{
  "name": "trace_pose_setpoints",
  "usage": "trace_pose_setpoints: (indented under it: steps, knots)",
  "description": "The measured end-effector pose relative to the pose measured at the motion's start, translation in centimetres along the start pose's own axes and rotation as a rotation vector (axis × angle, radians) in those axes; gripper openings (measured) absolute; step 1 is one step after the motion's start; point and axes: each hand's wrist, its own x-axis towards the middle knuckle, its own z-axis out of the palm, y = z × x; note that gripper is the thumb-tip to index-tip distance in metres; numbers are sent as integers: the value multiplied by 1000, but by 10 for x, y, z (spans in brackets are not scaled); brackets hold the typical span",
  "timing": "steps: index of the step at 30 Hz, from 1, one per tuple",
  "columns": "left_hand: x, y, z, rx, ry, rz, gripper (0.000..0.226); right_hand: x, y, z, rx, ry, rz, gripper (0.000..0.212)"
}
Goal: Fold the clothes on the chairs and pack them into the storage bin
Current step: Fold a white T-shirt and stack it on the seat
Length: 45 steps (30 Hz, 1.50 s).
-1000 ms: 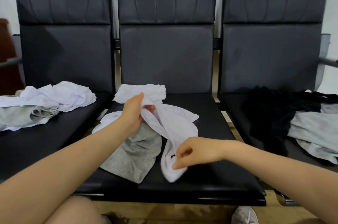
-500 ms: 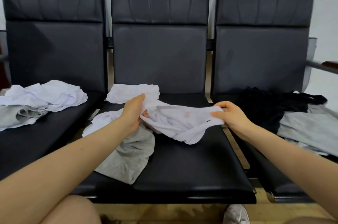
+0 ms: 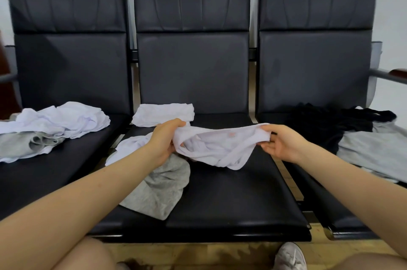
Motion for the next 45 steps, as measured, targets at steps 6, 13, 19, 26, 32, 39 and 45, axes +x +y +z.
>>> trace_pose_setpoints:
  steps: [6, 13, 19, 26, 32, 39, 45]
  knots:
    - [-6, -7, 7, 56, -36, 8, 38, 0, 1, 5, 96, -42, 32, 39]
    - [-7, -24, 19, 118, -57, -65, 31, -1, 6, 15, 167, -42, 132, 36]
    - [-11, -27, 31, 191, -47, -113, 16, -1, 10, 12, 120, 54, 177, 26]
    - [-16, -16, 28, 118, -153, -171, 30, 3, 2, 0, 29, 165, -43, 27]
    - [-12, 41, 34, -46, -109, -77, 22, -11, -62, 28, 166, 44, -115, 28]
    - [-16, 223, 40, -165, 165, 377, 14, -71, -208, 84, 423, -135, -352, 8]
    - [-74, 350, 52, -190, 232, 607, 17, -149, -295, 134, 507, -309, -603, 17]
